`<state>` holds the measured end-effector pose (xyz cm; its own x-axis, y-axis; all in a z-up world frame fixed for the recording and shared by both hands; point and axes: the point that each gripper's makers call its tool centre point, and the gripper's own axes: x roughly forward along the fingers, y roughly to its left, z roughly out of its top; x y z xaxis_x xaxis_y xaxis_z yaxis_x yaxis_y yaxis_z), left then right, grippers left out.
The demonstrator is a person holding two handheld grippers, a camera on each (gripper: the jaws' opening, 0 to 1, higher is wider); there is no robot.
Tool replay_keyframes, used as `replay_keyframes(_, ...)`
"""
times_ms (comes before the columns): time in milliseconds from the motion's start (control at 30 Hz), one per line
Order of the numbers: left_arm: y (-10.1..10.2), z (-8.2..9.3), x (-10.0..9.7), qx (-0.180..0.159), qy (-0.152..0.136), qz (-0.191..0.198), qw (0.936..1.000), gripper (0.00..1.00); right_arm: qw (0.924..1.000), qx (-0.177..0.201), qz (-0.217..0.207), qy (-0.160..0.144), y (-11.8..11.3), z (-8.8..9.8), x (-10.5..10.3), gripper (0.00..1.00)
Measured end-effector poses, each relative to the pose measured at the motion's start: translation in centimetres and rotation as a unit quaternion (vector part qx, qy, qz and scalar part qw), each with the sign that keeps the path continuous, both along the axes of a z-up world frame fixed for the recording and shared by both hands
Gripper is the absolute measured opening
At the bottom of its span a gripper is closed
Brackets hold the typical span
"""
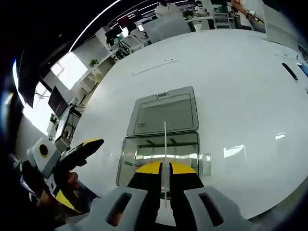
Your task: Insert the divider into the dual guide fixture by aligning both edges with the guide slots and pushing it downward to the bottom, including one-sided entry, uneven engagement, binding, and posture correction.
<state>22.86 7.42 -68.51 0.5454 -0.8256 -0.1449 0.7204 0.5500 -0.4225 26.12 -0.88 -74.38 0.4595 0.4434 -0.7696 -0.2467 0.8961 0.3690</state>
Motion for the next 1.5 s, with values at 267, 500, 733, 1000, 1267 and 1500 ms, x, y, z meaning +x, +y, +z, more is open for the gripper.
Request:
replay_keyframes(267,0.4,-0.3,0.1,0.006,0.002,0.002,1.0,0.85,0.9997,-0.016,0.02,0.003,0.4,-0.7,-0.1,0.0)
replay_keyframes(500,0.8,-0.5,0.3,0.008,0.006,0.007,0.9999,0.84,0.9991,-0.026,0.032,0.007,0.7,-1.2,-0.1,0.0)
replay_keyframes(733,1.0,-0.3,0.4,0.007,0.004,0.01,0.9999,0.84,0.9983,-0.04,0.042,0.006,0.6,-1.4,-0.1,0.0)
replay_keyframes(1000,1.1,-0.4,0.2,0.005,0.009,0.01,0.9999,0.83,0.9986,-0.043,0.031,0.002,0.3,-1.3,0.0,0.01)
replay_keyframes(1267,1.2,-0.4,0.1,0.008,0.008,0.01,0.9999,0.82,0.9984,-0.049,0.029,0.0,0.0,-1.3,0.0,0.01)
replay_keyframes(1500,1.2,-0.5,-0.1,0.014,0.008,0.006,0.9998,0.83,0.9983,-0.049,0.03,0.003,0.0,-1.6,0.1,0.01)
